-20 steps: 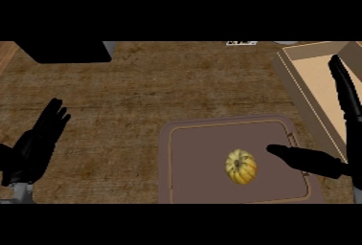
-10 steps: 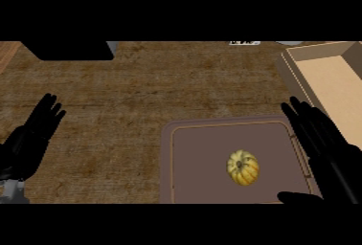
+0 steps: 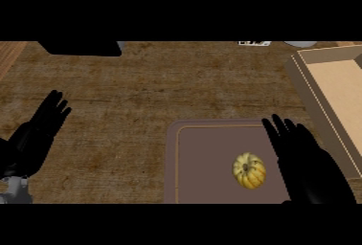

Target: Pick the squash from the tray and place it in the cardboard box

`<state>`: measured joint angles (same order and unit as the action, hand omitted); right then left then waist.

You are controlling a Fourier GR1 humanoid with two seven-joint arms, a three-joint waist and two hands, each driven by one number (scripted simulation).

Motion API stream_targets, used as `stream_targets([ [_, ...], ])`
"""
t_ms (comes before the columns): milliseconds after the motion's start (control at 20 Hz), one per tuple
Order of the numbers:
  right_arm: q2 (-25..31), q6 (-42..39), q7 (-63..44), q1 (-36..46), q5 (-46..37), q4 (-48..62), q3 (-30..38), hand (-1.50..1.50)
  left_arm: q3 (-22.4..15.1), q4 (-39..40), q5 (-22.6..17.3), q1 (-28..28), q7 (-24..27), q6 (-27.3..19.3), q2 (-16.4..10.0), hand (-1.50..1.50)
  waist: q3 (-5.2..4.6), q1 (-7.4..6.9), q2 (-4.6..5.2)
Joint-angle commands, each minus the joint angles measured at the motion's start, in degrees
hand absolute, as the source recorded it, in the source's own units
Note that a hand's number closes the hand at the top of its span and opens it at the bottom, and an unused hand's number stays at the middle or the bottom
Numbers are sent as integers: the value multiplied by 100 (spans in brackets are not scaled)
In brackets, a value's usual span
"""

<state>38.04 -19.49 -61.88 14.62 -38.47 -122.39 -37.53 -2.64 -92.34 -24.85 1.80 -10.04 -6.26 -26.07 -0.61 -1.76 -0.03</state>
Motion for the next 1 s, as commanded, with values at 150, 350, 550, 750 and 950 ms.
stream_targets([
  [150,-1016,-1073,-1901,252,415,527,-190,-150,129,5,-80,26,-114,29,-56,0,15,63,-12],
  [350,-1373,-1323,-2109,672,565,1015,36,-150,145,135,-61,-41,6,159,-70,0,17,44,1],
  [550,-1768,-1410,-2319,518,346,1089,-261,-150,69,71,-21,-35,-80,-19,101,0,18,152,-36],
  [750,-1823,-1624,-2322,564,415,1320,-17,-150,157,91,17,4,-28,23,35,0,33,175,-27],
  [950,-2166,-1816,-2323,638,291,1452,100,-150,203,2,-43,-115,12,111,44,0,36,155,-38],
])
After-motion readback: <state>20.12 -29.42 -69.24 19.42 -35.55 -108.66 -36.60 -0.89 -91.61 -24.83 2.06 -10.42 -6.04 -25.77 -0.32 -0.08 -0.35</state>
